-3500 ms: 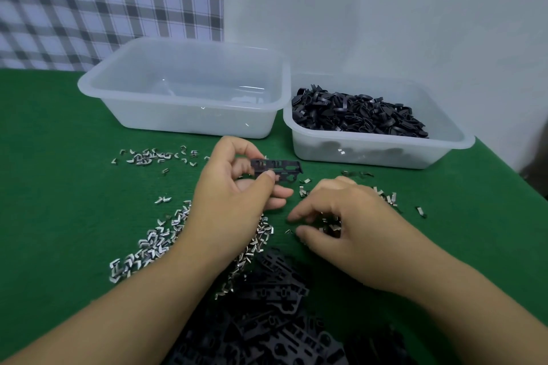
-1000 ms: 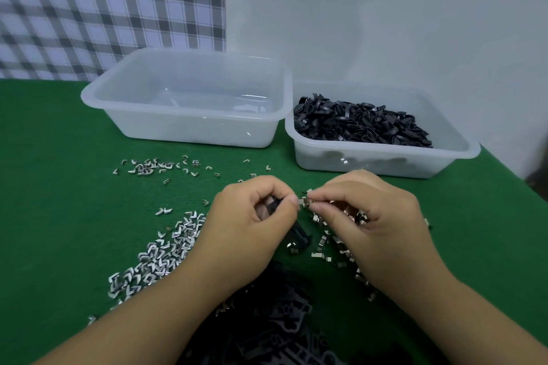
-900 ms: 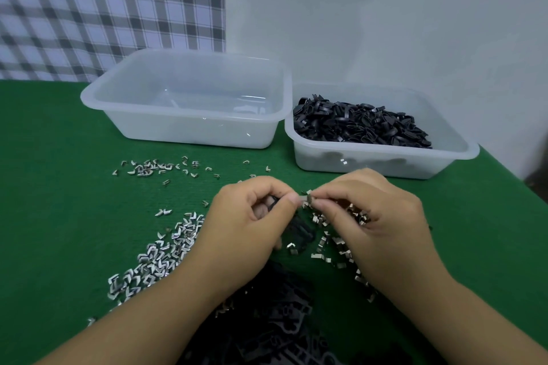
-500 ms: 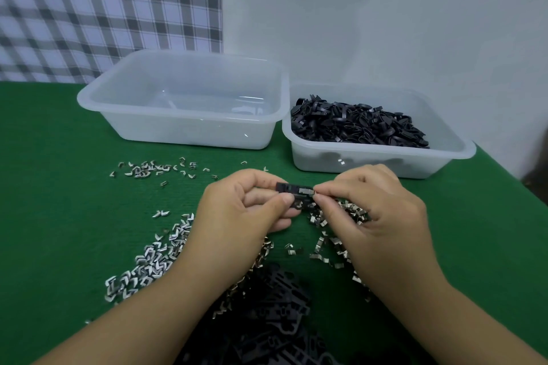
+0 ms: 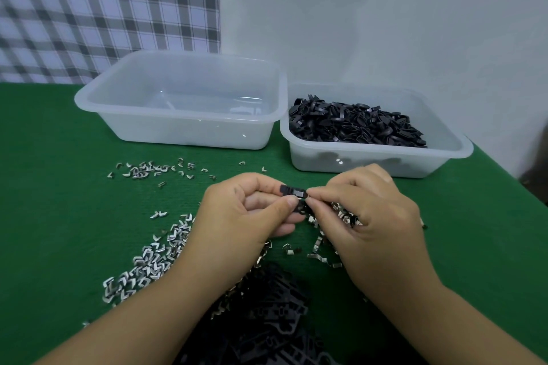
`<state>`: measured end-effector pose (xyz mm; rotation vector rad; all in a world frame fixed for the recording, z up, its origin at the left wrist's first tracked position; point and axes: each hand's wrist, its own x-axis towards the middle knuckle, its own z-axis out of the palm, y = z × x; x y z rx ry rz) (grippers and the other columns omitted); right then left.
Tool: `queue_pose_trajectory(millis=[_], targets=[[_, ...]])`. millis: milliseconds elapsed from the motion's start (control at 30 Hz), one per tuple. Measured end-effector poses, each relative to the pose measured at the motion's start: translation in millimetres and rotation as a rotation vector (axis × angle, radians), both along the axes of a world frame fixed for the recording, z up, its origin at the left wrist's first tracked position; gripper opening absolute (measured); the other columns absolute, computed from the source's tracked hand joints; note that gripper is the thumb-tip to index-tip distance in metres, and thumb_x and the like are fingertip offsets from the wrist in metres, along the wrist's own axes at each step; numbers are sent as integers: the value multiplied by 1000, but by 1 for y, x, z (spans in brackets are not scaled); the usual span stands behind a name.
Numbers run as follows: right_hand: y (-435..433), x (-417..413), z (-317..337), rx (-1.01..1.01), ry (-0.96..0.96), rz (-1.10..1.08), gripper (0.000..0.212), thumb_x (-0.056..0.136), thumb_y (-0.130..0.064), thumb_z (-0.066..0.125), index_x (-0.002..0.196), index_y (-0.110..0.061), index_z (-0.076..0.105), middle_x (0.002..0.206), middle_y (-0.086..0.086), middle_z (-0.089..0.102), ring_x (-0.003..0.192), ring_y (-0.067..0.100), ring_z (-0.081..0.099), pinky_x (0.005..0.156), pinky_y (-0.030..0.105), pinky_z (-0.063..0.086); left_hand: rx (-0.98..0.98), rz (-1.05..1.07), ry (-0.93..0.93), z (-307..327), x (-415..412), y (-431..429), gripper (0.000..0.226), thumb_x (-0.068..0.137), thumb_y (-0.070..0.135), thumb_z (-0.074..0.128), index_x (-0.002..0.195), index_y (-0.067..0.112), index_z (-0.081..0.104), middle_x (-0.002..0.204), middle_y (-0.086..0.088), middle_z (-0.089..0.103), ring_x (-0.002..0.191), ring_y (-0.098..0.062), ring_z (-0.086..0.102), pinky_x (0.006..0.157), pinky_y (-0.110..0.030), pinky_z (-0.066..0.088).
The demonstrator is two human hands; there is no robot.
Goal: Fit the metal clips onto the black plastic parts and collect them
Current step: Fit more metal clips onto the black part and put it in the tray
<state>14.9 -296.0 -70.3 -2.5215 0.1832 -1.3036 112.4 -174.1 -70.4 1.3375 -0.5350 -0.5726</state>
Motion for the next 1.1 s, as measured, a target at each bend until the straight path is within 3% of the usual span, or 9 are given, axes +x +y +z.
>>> queue_pose_trajectory(millis=[567,767,1100], targets=[[-1,1,-1,23,13,30,4,78,-11,70,80,-12,74,74,-2,60,74,17,51,67,19,41,13,-55,7,2,-2,1,9,79,-4,68,77,5,66,67,-13,73,67,-20,74,55,-20,56],[0,0,4,172,112,85,5,75,-12,71,77,-15,68,77,-6,59,79,15,53,72,27,44,7,-38,-66,1,-4,2,15,80,-5,67,75,9,65,67,-13,73,67,-20,74,56,-22,57],[4,0,12,389,228,128,15,77,-8,71,76,-21,66,74,-13,57,82,7,52,72,11,36,-28,8,-168,-2,-5,1,27,82,-4,65,74,21,71,72,-6,75,72,-16,74,63,-20,57]])
